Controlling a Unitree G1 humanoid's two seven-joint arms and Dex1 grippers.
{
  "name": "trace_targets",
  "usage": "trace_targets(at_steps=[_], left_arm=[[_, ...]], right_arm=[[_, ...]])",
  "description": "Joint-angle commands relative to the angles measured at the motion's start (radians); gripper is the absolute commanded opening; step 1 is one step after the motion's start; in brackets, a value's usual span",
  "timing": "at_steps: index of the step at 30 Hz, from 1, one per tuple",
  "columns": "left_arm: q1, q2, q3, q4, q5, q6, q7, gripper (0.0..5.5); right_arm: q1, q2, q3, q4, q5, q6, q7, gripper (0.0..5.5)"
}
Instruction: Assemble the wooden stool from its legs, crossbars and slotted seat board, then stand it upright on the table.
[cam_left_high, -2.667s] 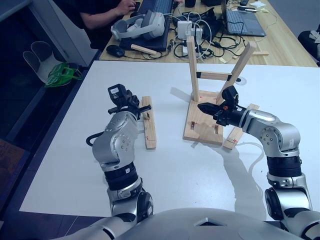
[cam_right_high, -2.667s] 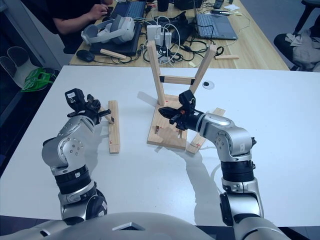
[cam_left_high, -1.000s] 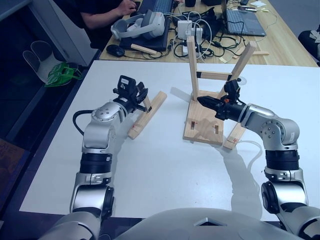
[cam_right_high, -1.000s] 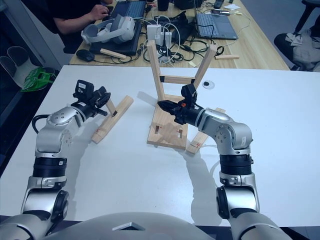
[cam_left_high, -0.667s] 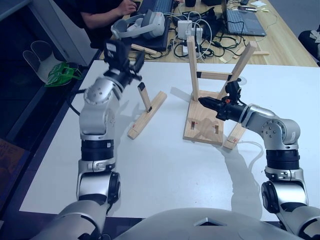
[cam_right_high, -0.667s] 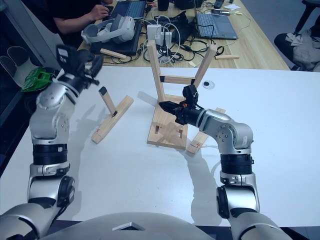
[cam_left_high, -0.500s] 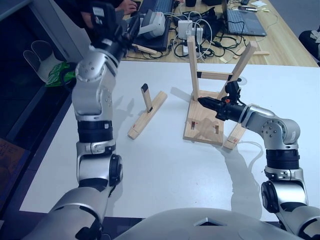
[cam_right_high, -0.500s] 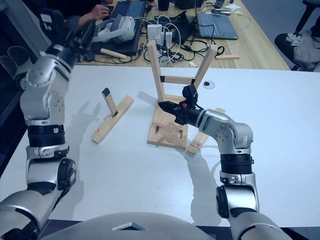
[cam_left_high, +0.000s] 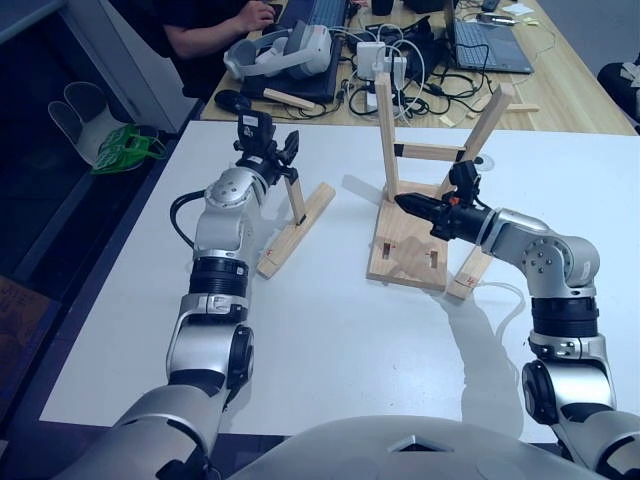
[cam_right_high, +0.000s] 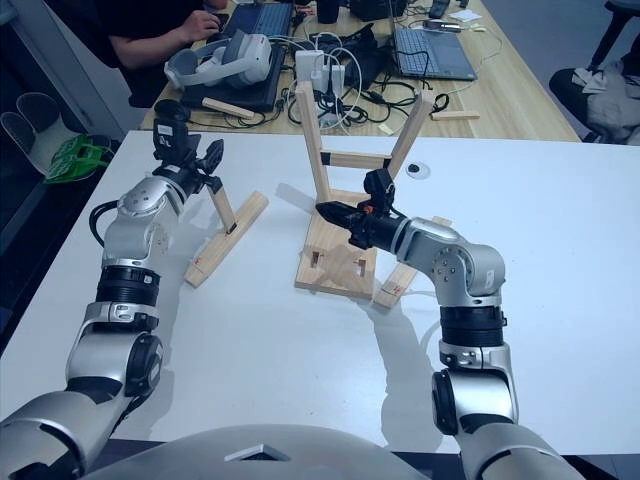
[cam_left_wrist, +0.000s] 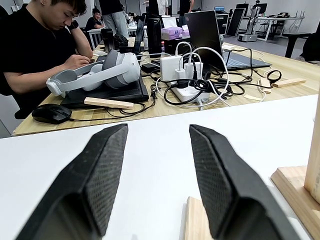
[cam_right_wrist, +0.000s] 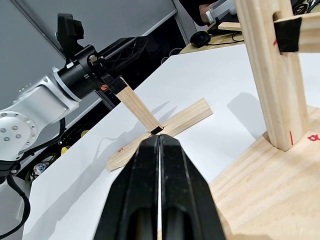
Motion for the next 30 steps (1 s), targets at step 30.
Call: trace_targets(at_steps=[30], left_arm=[[-0.033,-0.032,0.067,-0.145,-0.046,0.101,0.099,2.26]], right_arm=[[-0.039,0.019,-0.051,0.021,0.063,0.053,-0.046,0.00]])
